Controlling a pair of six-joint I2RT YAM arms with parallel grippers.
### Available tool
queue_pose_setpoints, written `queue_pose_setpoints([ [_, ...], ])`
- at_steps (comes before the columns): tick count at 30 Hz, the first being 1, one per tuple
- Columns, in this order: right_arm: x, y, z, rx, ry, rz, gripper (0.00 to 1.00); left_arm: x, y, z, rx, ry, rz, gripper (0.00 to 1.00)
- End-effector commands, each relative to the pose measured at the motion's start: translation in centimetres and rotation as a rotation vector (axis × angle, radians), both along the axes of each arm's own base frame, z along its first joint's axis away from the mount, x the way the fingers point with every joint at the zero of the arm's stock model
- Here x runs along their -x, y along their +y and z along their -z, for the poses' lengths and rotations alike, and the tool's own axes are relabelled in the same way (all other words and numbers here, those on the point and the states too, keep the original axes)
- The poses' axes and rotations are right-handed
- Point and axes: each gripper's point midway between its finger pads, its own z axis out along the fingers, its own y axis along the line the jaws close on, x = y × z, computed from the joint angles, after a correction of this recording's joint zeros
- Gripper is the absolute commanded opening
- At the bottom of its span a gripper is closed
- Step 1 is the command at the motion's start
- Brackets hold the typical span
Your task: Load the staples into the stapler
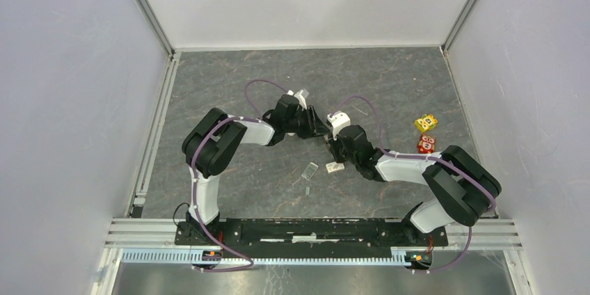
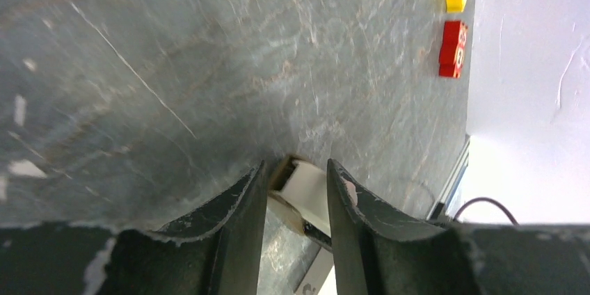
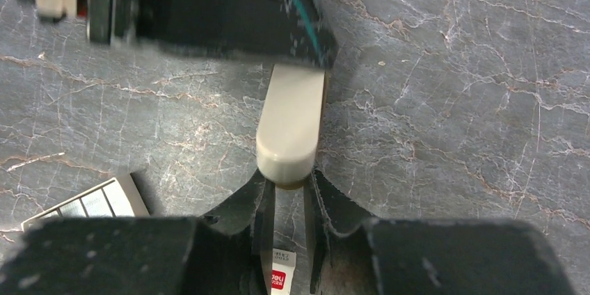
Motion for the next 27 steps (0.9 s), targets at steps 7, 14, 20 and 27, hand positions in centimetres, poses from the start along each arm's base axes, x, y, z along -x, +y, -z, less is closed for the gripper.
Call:
queue_pose_setpoints([
  [7, -0.6, -0.4, 0.1, 0.018, -0.030, 0.019, 0.20, 2.4, -0.4, -1.4, -0.006, -0.050, 0.044, 0.44],
  [14, -0.6, 0.1, -2.8, -0.038, -0.043, 0.022, 0.42, 2.3, -0.1, -1.0, -0.071, -0.078, 0.047, 0.45],
  [20, -0.7, 0.8, -6.0, -0.097, -0.049, 0.000, 0.48, 2.2, 0.1, -0.9, -0.096, -0.092, 0.045, 0.45],
  [27, -1.9, 0.0, -6.2, -0.104, -0.041, 0.065, 0.38, 2.3, 0.1, -0.8, -0.101, -0.088, 0.050, 0.43],
])
